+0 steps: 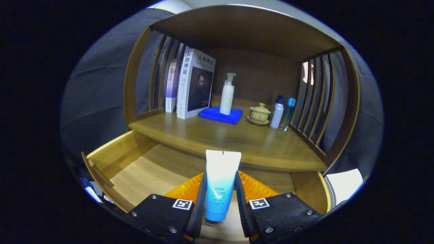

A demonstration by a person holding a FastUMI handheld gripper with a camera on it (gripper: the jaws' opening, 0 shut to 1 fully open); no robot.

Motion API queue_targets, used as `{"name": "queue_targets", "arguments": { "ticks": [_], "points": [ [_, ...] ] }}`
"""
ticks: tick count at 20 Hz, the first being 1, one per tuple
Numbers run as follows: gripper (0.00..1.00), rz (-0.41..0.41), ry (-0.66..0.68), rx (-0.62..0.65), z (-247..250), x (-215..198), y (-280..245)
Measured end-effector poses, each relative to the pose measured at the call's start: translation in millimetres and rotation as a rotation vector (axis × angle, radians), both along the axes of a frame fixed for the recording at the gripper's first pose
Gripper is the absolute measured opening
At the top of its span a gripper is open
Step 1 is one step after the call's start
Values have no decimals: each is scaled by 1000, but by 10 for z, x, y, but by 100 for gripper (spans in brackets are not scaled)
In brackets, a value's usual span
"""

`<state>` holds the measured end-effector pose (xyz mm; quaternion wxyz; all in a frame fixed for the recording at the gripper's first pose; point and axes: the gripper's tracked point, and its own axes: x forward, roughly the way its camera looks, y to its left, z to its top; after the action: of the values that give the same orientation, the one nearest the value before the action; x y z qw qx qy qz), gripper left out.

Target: Pull open the drawer, take out the items inside it, and place them on the countertop above the cabinet.

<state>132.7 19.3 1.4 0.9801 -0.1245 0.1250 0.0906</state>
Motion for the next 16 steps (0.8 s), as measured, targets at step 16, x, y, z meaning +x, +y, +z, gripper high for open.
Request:
{"name": "queue_targets", "arguments": {
  "ticks": [16],
  "points": [
    [48, -96, 11, 206, 715, 684, 36]
  ]
}}
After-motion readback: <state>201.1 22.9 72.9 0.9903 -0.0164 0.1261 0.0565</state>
